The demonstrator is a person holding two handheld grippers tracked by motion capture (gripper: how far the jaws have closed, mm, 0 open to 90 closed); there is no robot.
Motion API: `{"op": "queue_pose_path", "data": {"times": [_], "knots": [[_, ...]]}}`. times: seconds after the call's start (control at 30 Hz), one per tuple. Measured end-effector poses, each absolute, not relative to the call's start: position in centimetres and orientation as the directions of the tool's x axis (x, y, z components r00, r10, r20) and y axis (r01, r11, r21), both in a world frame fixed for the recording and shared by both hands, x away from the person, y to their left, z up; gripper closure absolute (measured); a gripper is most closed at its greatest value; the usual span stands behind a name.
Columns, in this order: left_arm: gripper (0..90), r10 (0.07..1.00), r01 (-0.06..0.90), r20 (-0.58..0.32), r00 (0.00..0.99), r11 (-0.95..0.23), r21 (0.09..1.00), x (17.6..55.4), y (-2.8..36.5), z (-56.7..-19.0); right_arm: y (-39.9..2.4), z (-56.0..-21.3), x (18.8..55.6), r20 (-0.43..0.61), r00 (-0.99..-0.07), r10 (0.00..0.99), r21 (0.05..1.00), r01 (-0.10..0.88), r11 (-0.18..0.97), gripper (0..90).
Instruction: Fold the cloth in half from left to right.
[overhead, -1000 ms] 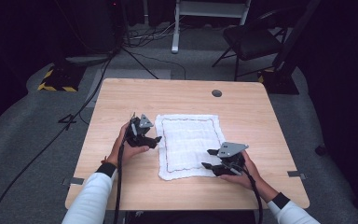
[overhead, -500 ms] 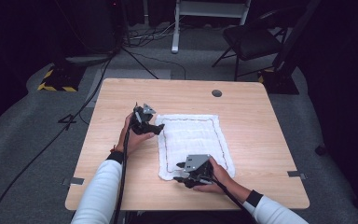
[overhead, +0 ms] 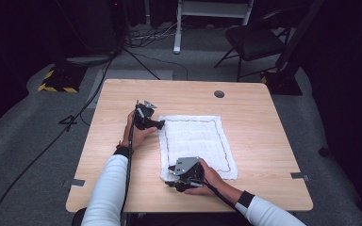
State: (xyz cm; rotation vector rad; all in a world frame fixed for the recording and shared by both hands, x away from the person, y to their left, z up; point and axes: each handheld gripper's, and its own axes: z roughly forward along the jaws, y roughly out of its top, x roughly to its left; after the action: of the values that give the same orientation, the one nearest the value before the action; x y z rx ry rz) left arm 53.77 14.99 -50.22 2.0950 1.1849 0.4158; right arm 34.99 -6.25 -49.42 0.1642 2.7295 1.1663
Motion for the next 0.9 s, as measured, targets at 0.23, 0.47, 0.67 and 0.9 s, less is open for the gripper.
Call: {"op": "queue_pose_path", "data": {"times": [0.23,0.47,0.67,0.9], "knots": [[20.5,0.838,0.616,-0.042,0.544,-0.365,0.698,53.8,14.7,-50.2,-5.3,-49.7,35.4,-0.114,-0.975,0.191,0.720,0.052,0.692,44.3],[48.0,0.794,0.583,-0.052,0.606,-0.399,0.707,53.3,14.8,-49.9,-5.7,-49.6,35.8,-0.094,-0.970,0.226,0.714,0.093,0.694,66.9],[73.5,0.751,0.566,-0.093,0.654,-0.404,0.719,53.1,15.4,-50.0,-5.7,-49.6,35.7,-0.106,-0.956,0.273,0.714,0.118,0.690,82.2],[83.7,0.740,0.559,-0.075,0.669,-0.433,0.708,52.7,15.4,-49.7,-5.5,-49.5,35.4,-0.143,-0.955,0.261,0.706,0.086,0.703,84.6]]}}
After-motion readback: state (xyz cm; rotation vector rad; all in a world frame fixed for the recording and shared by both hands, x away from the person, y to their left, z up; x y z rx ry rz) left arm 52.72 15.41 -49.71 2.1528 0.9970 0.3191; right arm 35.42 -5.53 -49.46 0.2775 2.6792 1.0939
